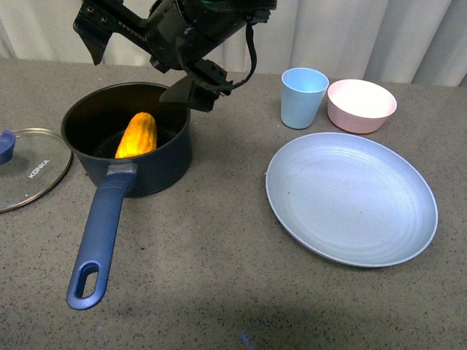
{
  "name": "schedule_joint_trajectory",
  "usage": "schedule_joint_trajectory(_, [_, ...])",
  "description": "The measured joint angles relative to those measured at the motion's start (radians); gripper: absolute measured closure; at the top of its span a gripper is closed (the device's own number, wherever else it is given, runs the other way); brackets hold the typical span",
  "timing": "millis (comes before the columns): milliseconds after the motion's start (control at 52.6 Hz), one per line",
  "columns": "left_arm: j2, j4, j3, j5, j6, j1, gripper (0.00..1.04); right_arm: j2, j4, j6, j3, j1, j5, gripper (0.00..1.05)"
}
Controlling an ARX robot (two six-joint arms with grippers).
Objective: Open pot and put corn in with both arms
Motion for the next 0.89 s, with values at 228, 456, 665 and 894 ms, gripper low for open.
schedule_joint_trajectory(228, [0.000,0.000,0.000,0.000,0.000,0.000,0.06,-0.224,0.232,-0.142,-0.315,-0.050,0.239,0.09])
schedule_joint_trajectory(456, [0.000,0.000,0.000,0.000,0.000,0.000,0.06,-0.500,0.423,-0.314,-0.674,-0.141,0.453,0.09])
schedule_joint_trajectory(665, [0.000,0.000,0.000,0.000,0.000,0.000,0.06,-0.713,0.473,-0.418,-0.992,-0.220,0.528,0.09])
schedule_joint_trajectory(894, [0.000,0.000,0.000,0.000,0.000,0.000,0.06,-1.002,0.472,-0.484,-1.262,-0.333,0.546,0.09])
